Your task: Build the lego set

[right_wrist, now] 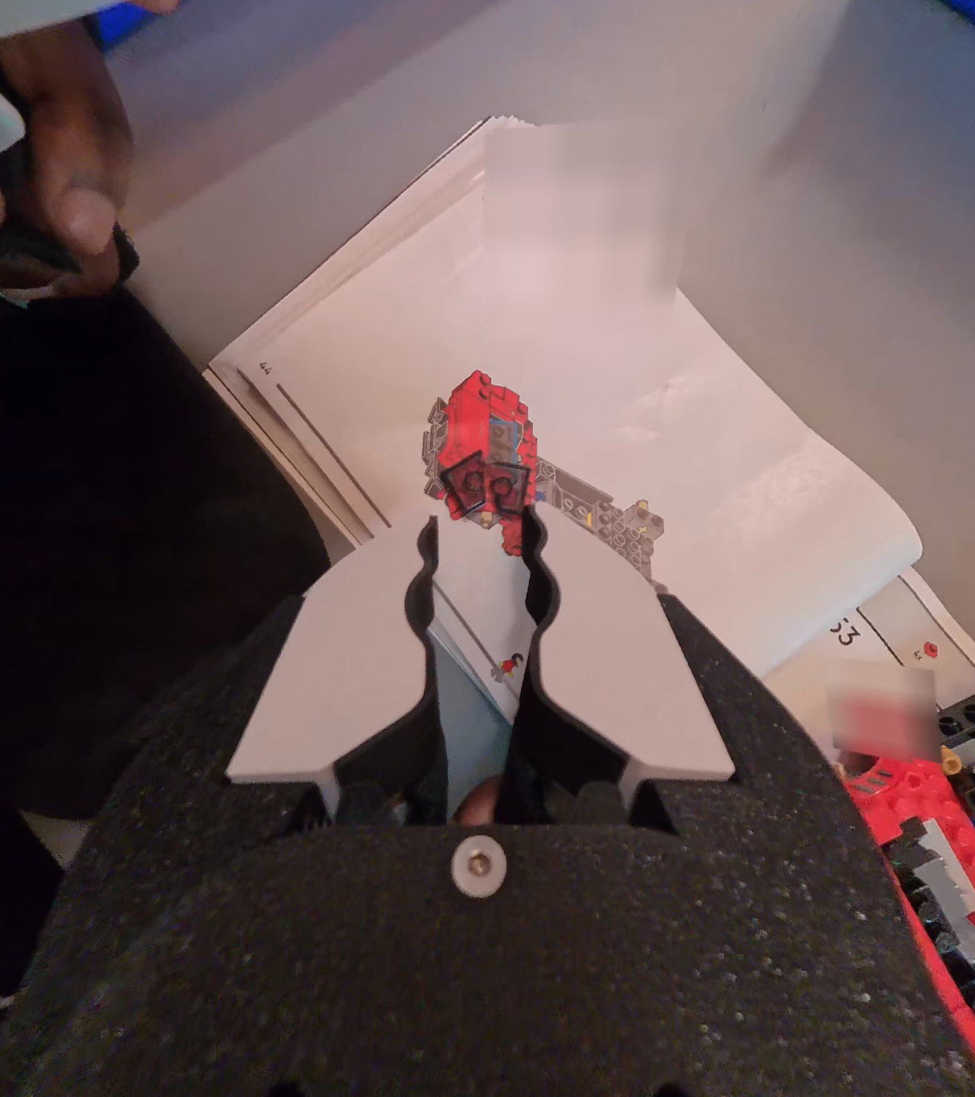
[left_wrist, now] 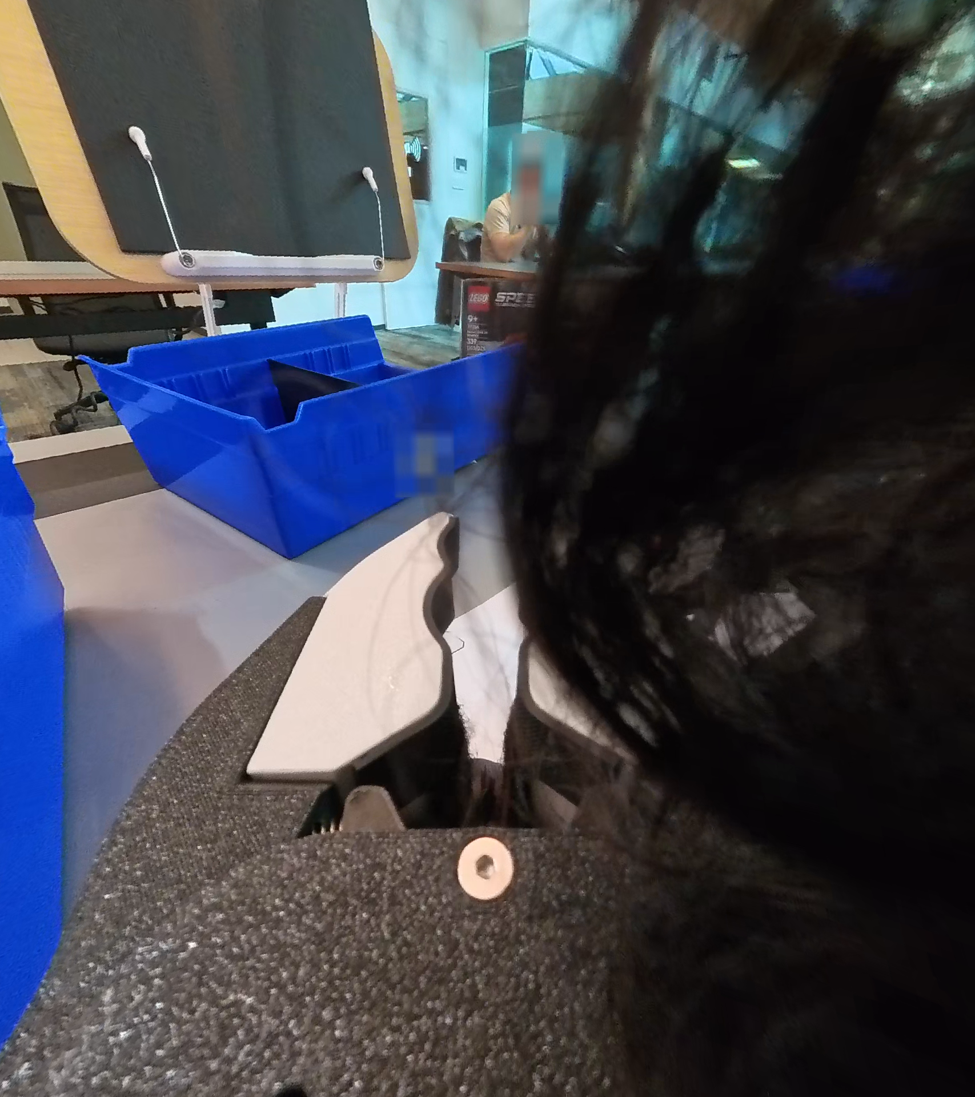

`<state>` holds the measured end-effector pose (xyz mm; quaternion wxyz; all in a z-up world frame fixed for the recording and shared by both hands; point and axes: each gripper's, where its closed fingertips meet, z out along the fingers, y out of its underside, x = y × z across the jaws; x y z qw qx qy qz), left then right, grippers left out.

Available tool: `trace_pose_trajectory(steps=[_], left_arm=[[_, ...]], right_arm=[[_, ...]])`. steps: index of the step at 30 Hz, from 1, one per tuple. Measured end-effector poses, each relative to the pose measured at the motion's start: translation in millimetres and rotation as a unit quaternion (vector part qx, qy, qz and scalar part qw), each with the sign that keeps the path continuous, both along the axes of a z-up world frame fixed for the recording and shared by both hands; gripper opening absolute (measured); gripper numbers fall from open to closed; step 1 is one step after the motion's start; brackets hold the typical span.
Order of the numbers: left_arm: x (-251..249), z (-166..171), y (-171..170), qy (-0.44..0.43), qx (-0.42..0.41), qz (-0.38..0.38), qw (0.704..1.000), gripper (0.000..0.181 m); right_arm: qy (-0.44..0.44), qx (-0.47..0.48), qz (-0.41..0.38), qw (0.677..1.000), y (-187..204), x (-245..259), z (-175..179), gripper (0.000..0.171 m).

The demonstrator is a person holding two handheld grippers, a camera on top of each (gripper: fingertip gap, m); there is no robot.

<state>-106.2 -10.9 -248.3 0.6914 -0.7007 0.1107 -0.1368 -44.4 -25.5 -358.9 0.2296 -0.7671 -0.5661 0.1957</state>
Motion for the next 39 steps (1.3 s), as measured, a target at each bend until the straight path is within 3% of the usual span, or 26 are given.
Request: trace_pose_trajectory(steps=[39], left_arm=[[0.4, -0.2, 0.2, 0.002, -0.001, 0.000, 1.000, 0.017]], right_arm=[[0.004, 0.025, 0.029, 0.999, 7.5, -1.7, 4.5, 0.027]])
